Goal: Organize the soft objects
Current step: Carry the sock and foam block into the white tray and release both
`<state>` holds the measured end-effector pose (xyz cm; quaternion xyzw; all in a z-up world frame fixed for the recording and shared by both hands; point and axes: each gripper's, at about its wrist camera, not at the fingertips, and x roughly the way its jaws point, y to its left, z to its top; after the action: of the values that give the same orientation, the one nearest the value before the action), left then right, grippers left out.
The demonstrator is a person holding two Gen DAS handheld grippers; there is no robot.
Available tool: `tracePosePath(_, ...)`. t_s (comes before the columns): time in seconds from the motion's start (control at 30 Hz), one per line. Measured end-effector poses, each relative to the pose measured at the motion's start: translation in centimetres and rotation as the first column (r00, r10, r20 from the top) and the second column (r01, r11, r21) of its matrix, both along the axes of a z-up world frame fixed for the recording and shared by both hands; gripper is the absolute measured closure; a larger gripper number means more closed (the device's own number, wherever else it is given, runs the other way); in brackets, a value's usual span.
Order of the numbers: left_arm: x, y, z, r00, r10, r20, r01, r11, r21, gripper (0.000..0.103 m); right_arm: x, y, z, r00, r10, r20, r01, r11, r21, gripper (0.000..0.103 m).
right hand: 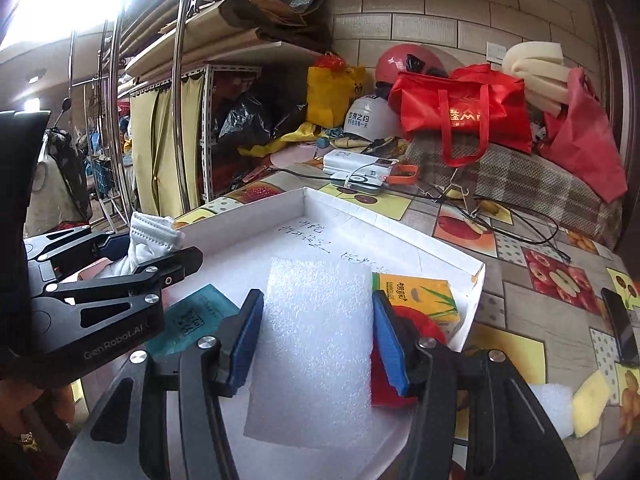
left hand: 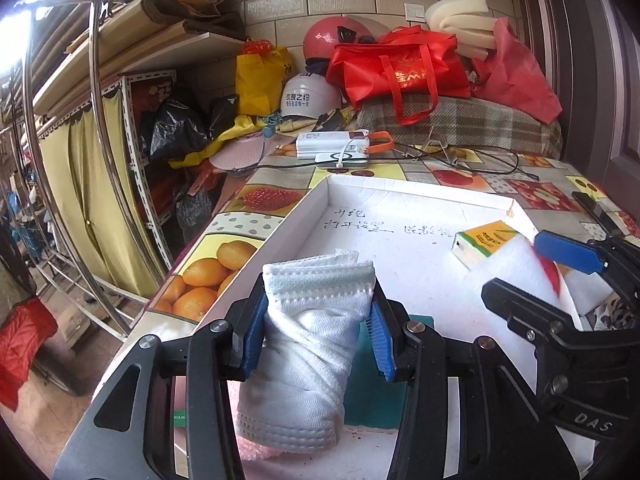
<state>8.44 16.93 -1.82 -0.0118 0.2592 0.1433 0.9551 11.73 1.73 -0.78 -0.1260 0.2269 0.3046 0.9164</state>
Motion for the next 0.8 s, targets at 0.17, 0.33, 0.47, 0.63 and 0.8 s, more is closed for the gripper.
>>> tracePosePath(0.17, -1.1, 0.7, 0.3, 0.995, 0.080, 0.056, -0.080, 0.997, 0.003, 0.000, 0.0, -0.5, 0.2, 0.999, -0.041, 0.017, 0.041, 0.999, 0.020, 0.000)
tracePosePath(0.33, -1.8, 0.5, 0.6, 0.990, 0.111, 0.090, -0.114, 0.993, 0.023, 0.000, -0.4, -0.4, 0.1, 0.998, -0.050, 0.044, 0.049, 0.999, 0.020, 0.000)
tracePosePath(0.47, -1.9, 0.8, 0.6, 0.987, 0.128, 0.096, -0.130, 0.991, 0.010, 0.000, -0.6, -0.5, 0.2, 0.996, -0.059, 0.064, 0.058, 0.998, 0.024, 0.000)
tracePosePath(0.63, -2.5, 1.3, 0.7, 0.982, 0.140, 0.124, -0.138, 0.990, -0.019, 0.000, -1.3, -1.2, 0.6, 0.987, -0.116, 0.115, 0.111, 0.993, 0.047, 0.000)
tracePosePath(0.8, -3.1, 1.1, 0.9, 0.975, 0.170, 0.143, -0.169, 0.985, -0.019, 0.000, -3.5, -1.2, 0.7, 0.987, -0.104, 0.125, 0.097, 0.994, 0.058, 0.000)
